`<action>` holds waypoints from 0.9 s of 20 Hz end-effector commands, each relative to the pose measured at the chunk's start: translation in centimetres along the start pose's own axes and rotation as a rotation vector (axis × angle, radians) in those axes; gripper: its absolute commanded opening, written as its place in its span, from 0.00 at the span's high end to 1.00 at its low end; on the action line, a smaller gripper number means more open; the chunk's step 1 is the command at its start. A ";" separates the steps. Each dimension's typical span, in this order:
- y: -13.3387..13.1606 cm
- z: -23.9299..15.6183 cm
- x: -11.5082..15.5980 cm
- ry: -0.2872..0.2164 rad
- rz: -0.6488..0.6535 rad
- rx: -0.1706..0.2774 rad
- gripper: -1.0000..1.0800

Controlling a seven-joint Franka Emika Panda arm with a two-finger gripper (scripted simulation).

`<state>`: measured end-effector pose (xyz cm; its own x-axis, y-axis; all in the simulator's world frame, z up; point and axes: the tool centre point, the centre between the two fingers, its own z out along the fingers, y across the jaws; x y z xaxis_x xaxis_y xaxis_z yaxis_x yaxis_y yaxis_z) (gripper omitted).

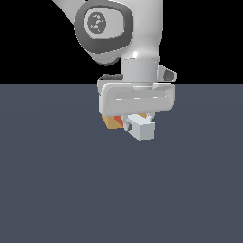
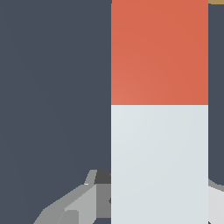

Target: Insert the peg into the horizontal hole in a box.

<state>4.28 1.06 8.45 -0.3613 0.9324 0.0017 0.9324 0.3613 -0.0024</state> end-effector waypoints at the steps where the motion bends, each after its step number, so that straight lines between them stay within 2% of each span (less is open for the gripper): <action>1: 1.1 -0.8 1.3 -0.001 0.023 -0.003 1.00; 9: 3.4 -1.9 3.8 -0.002 0.062 -0.003 1.00; 18: 3.6 -1.8 4.1 -0.001 0.067 0.001 1.00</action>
<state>6.18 6.18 10.24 -0.2981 0.9545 0.0009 0.9545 0.2981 -0.0041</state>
